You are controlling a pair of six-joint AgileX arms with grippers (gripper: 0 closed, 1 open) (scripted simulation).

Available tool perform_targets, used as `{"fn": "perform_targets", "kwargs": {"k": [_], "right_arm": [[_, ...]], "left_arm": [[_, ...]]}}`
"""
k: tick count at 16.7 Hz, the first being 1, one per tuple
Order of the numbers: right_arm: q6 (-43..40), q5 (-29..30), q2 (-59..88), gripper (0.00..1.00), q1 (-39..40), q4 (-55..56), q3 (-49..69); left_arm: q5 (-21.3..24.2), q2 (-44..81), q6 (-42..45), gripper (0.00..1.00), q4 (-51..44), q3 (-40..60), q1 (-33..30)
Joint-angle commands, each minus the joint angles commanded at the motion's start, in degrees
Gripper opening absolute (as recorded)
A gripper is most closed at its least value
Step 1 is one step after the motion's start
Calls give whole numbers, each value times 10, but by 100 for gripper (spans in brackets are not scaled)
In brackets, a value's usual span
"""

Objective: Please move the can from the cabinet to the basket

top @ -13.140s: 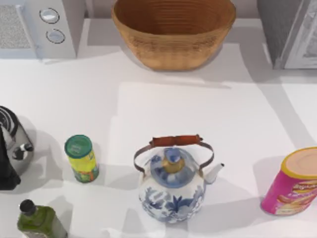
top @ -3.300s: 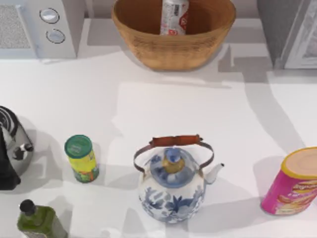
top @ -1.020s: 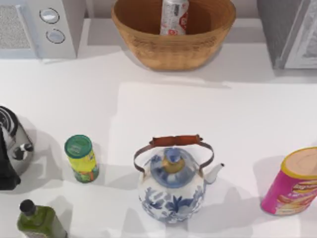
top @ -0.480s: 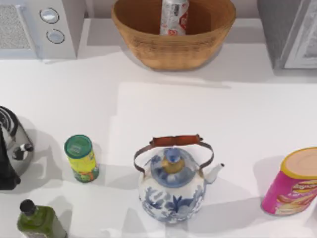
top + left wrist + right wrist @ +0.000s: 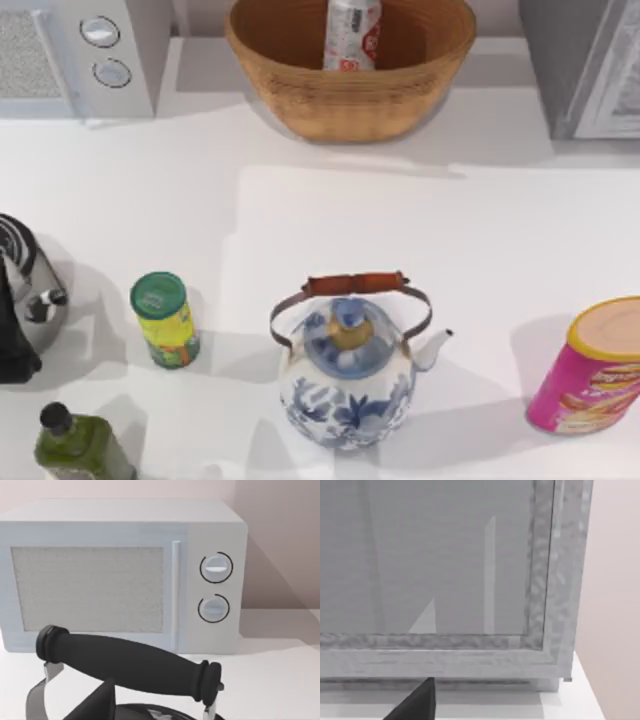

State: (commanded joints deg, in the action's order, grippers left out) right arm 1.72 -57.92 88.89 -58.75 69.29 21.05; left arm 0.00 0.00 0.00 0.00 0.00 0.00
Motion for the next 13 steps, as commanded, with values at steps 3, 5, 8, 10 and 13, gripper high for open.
{"fn": "perform_targets", "kwargs": {"k": [3, 5, 8, 10, 13], "right_arm": [[0, 1, -2, 100, 2, -8, 4], [0, -3, -4, 100, -1, -36, 34], [-1, -9, -9, 100, -7, -121, 117], [-2, -14, -15, 100, -12, -204, 192], [-2, -18, -29, 100, -17, -356, 320]], "left_arm": [[0, 0, 0, 100, 0, 0, 0], [0, 0, 0, 100, 0, 0, 0], [0, 0, 0, 100, 0, 0, 0], [0, 0, 0, 100, 0, 0, 0], [0, 0, 0, 100, 0, 0, 0]]}}
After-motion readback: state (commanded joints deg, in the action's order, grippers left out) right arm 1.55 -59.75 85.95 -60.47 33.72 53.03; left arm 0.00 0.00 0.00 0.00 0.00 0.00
